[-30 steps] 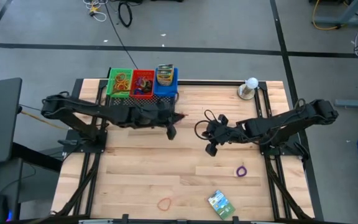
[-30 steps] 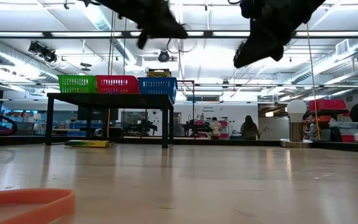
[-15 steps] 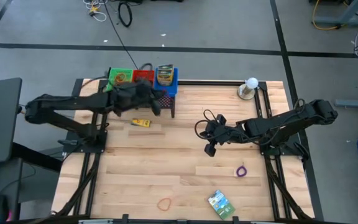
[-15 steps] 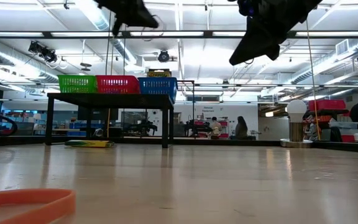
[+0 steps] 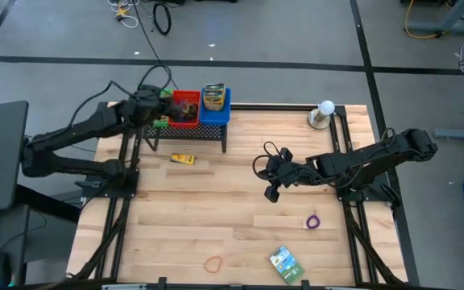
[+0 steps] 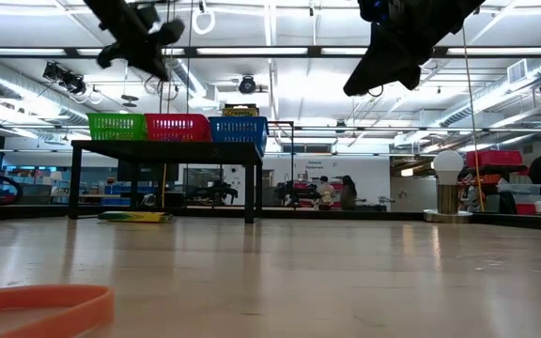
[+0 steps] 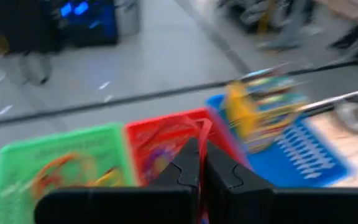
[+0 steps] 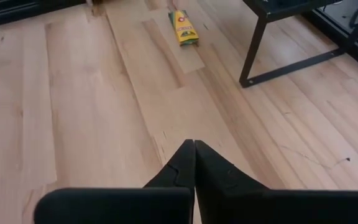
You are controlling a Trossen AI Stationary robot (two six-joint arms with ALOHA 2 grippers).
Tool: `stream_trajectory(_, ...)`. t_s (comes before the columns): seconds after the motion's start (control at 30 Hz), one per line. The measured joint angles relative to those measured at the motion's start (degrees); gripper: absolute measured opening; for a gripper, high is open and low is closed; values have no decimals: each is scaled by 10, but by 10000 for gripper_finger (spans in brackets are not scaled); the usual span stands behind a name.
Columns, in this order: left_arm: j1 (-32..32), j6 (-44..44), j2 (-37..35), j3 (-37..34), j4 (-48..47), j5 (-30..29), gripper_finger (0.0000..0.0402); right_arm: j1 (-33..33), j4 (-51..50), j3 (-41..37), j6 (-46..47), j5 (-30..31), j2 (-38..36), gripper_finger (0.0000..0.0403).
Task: Pick & Place Office Desk Supplies
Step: Put the red rubber band into the green bin on the shelf
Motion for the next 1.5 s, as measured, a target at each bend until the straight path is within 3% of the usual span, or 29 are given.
stream_trajectory(0.3, 168, -26, 13, -1, -114, 21, 5, 0, 1, 0, 2, 0, 0, 4)
stream_trajectory(0.57, 264, 20, 48, -1, -120, 130, 6, 0, 1, 0, 2, 10, 0, 4)
stream_trajectory(0.73, 284, 25, 74, -1, -119, 193, 6, 0, 1, 0, -1, 14, 0, 4)
stream_trajectory(0.93, 290, 32, 85, -1, -119, 200, 16, 0, 1, 0, -2, 14, 0, 4)
stream_trajectory(1.23, 290, 62, 84, 3, -123, 212, 94, -2, 1, 0, -9, 15, 0, 4)
stream_trajectory(1.5, 290, 98, 84, 70, -182, 197, 142, -3, 1, 0, -17, 18, 0, 4)
